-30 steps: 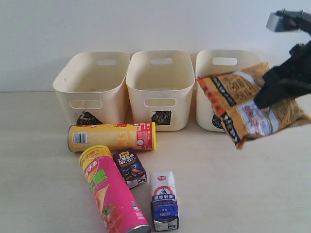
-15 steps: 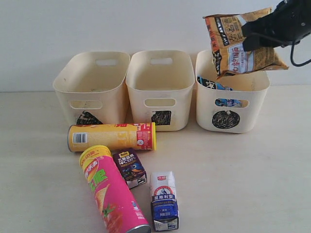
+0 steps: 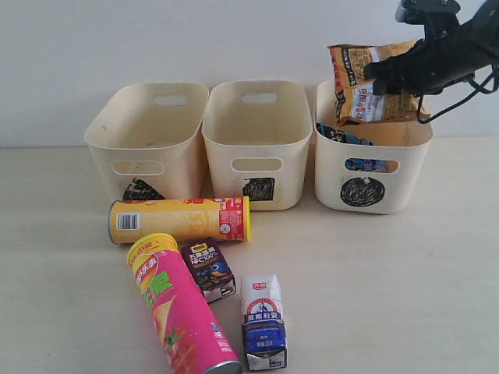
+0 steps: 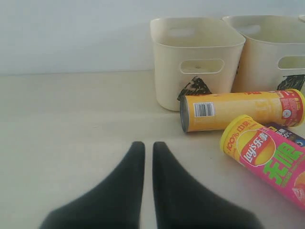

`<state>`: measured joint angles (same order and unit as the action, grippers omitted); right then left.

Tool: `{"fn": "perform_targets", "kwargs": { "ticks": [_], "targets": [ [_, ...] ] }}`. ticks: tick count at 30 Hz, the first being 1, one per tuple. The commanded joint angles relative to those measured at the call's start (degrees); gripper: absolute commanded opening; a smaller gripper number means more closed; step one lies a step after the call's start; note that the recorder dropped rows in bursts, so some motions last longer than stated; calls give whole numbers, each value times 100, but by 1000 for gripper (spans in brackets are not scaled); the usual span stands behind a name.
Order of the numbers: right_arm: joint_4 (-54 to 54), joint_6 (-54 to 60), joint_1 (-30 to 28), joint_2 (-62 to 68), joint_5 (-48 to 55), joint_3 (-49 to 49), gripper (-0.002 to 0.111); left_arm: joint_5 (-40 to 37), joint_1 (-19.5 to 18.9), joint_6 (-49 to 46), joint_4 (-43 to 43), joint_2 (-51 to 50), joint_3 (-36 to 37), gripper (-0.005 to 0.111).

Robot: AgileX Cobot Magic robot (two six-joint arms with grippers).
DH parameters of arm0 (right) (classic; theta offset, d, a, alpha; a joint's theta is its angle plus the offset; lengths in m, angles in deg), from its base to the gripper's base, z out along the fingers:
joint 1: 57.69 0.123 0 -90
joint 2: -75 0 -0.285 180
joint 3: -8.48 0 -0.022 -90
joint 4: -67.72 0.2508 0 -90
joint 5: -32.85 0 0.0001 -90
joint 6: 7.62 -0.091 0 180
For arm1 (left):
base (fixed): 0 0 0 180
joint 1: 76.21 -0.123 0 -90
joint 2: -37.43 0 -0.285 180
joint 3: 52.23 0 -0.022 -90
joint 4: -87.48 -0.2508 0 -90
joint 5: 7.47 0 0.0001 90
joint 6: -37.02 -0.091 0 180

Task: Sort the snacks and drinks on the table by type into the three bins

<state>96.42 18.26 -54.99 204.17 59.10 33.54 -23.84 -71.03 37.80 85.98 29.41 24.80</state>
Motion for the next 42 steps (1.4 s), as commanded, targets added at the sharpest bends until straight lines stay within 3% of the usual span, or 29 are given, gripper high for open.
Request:
{"fn": "perform_targets", "kwargs": {
  "ticks": [1, 7, 9, 10, 13, 16, 19, 24, 31, 42],
  "targets": [
    [62, -70, -43, 196, -134, 199, 14, 31, 2, -28, 44, 24, 19, 6],
    [79, -5, -32, 219, -157, 199, 72, 31, 2, -28, 44, 24, 19, 6],
    [79, -5, -32, 219, -123, 245, 83, 31, 2, -28, 44, 24, 19, 6],
    [79, -5, -32, 195, -123, 253, 84, 31, 2, -28, 44, 24, 19, 6],
    [79, -5, -32, 25, -123, 253, 79, 31, 2, -28, 44, 24, 19, 6],
    [-4, -5, -32, -198, 52, 253, 68, 31, 2, -28, 44, 24, 19, 6],
    [-197, -5, -32, -433, 493, 253, 47, 42, 2, -28, 44, 24, 19, 6],
    [-655, -141, -32, -773, 1340, 241, 2, 42, 2, -28, 44, 24, 19, 6],
    [-1473, -720, -32, -1322, 2460, 175, 0, 42, 2, -28, 44, 24, 19, 6],
    [-4038, -2366, -42, -3375, 2224, -1895, 0, 42, 2, -28, 44, 24, 19, 6]
  ]
}}
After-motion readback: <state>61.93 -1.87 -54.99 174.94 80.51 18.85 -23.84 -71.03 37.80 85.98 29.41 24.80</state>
